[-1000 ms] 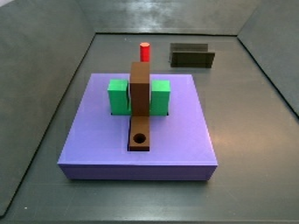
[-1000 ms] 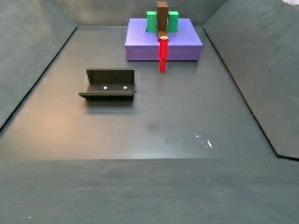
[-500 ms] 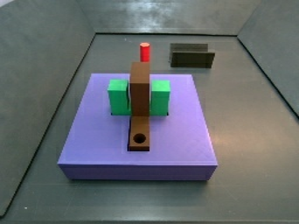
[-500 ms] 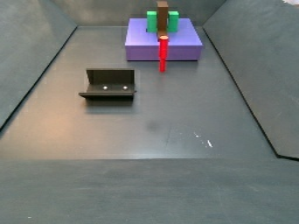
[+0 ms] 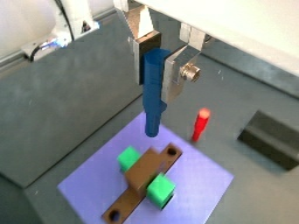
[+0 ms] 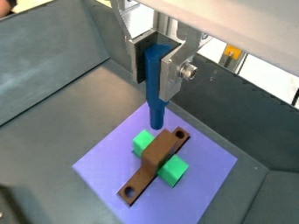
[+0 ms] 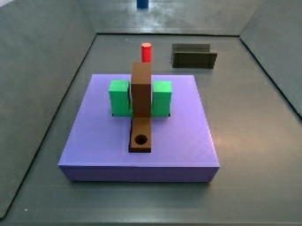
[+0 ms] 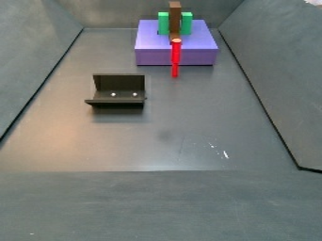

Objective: Pick up the blue object. Move up. Move to above the board. Insert the blue object.
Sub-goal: Insert the blue object.

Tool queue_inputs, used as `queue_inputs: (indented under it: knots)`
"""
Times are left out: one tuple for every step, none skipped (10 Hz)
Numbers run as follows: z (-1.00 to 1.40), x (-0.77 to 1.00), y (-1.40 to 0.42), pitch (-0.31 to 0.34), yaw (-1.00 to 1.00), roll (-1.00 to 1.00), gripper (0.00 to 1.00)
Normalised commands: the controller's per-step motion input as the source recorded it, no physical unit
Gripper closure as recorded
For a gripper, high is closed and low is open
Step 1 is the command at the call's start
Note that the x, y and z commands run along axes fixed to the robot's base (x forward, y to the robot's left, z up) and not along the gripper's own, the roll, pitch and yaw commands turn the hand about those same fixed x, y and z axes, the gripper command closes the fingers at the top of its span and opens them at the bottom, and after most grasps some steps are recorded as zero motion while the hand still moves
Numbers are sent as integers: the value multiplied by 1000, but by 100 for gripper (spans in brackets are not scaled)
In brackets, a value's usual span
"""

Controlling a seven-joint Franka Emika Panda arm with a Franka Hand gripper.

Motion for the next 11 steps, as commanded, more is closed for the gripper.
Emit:
queue_inputs:
  knots:
    - [-403, 251, -811, 0, 0, 256, 100]
    - [-380, 311, -717, 0, 0, 310, 100]
    - [-500, 311, -674, 23, 0, 330, 100]
    - [-626, 154, -634, 0, 0, 224, 100]
    - [-643, 57, -549, 0, -63, 84, 100]
    - [-637, 0, -517, 0, -103, 34, 100]
    - [-580, 0, -377, 17, -123, 0, 100]
    - [-577, 0, -266, 41, -186, 0, 100]
    - [-540, -17, -220, 30, -194, 0, 100]
    - [-457, 34, -260, 74, -80, 201, 100]
    - [-483, 0, -231, 71, -109, 176, 100]
